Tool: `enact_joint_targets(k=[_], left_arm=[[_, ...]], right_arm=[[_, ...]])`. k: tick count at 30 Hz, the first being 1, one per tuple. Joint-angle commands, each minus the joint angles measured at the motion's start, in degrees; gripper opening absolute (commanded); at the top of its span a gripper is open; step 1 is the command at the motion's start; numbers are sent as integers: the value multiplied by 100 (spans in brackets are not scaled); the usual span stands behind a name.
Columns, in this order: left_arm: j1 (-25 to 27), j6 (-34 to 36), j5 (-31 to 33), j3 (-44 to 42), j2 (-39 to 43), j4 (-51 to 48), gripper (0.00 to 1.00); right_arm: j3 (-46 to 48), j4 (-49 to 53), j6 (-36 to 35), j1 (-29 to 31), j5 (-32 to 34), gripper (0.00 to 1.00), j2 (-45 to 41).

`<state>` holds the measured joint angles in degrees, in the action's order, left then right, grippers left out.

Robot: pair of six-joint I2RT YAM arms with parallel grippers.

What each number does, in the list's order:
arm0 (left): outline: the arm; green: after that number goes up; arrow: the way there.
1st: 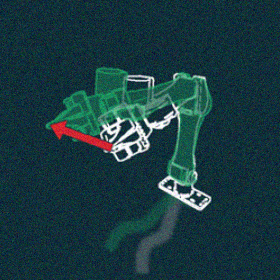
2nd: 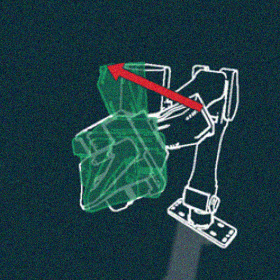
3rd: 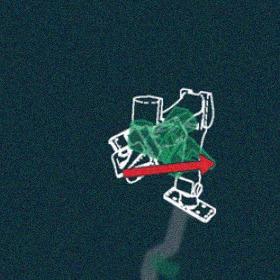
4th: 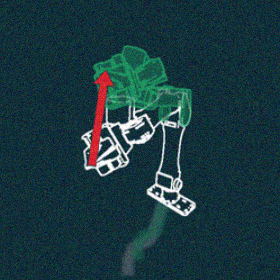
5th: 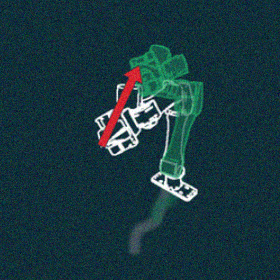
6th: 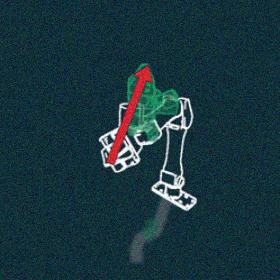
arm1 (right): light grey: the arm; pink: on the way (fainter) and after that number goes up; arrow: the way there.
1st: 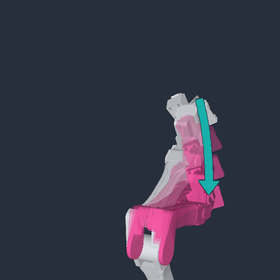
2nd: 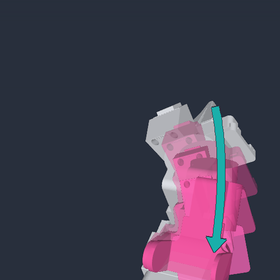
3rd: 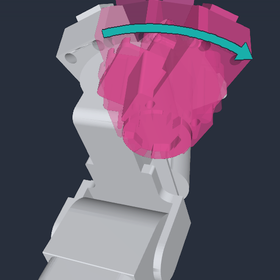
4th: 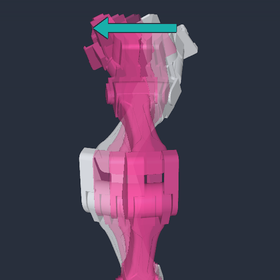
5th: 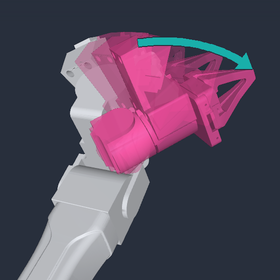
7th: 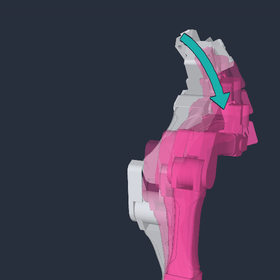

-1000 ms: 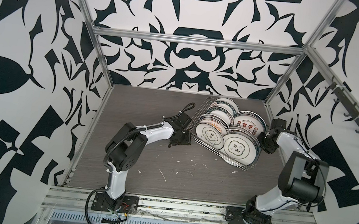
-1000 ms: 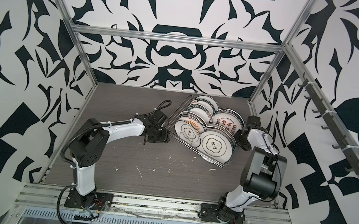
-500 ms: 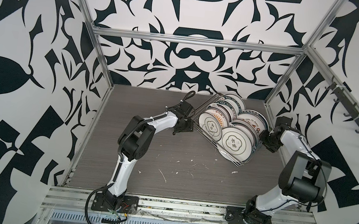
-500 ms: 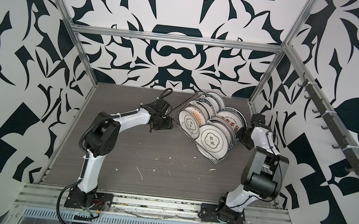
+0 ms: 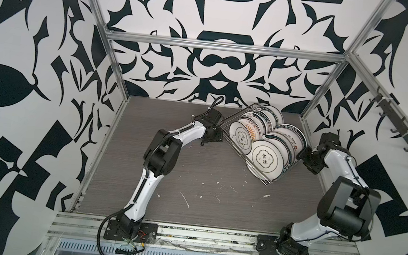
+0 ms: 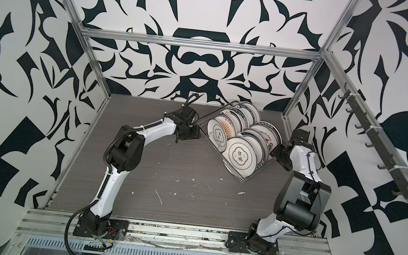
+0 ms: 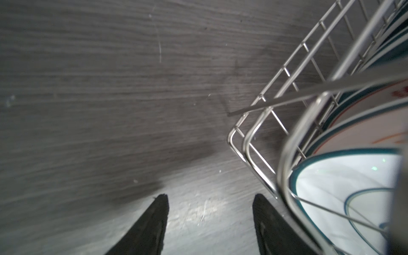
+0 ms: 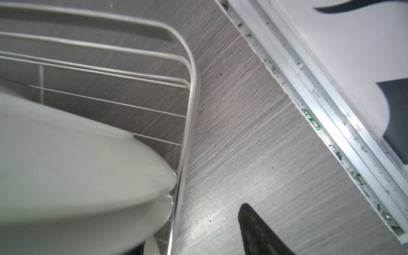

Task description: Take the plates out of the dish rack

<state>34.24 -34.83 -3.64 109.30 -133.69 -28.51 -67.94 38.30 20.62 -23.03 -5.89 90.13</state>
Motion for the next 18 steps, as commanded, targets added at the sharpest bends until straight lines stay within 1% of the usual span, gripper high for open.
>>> enact_joint_targets(k=[1,3,6,11,14,16,18], left_arm=[[10,63,5,354,-236,-84,65],[4,77,-2,508,-343,-134,66],[-12,86,-2,639,-420,-164,66],[-104,51,62,444,-306,-25,71],[-221,64,89,219,-136,-9,74],[-285,56,140,-90,95,102,76],[-312,88,300,-499,430,245,79]], right_arm=[[-184,163,-9,-44,-242,69,-379],[-159,189,20,-44,-376,69,-545],[-141,247,68,-44,-395,69,-779],[-168,371,57,-44,-546,69,-1122],[-132,386,49,-42,-766,69,-1384],[-81,392,6,-44,-867,69,-1594],[-10,295,11,-44,-1126,69,-1829]])
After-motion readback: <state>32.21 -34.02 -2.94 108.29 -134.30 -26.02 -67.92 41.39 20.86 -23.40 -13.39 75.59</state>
